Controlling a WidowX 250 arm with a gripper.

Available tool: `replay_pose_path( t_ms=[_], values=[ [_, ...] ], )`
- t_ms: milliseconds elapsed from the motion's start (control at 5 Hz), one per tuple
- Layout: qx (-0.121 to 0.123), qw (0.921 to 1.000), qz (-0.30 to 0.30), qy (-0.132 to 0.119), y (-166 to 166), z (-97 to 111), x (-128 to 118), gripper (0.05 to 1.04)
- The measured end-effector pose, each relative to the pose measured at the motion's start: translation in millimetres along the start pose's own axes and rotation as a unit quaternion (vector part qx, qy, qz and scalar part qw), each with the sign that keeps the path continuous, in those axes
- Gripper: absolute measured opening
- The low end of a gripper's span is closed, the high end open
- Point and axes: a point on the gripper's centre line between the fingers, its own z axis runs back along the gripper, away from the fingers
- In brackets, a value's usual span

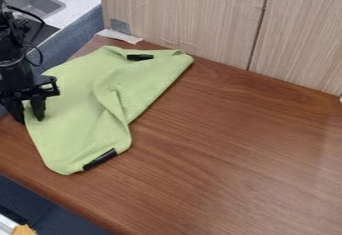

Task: Fold the cloth from left to right

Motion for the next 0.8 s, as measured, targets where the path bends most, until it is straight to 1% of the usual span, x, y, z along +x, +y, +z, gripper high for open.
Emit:
replay_pose_path(
  t_ms=[200,400,600,800],
  values=[
    [-0.001,1.0000,0.000,0.000,0,0,1,0.172],
    [-0.011,0.9999,-0.001,0.002,-3,1,0,0.067],
    [-0.024,0.9997,-0.004,-0.003,-7,14,1,0.058],
    [-0.026,0.9985,-0.032,-0.035,-23,42,10,0.058]
  ],
)
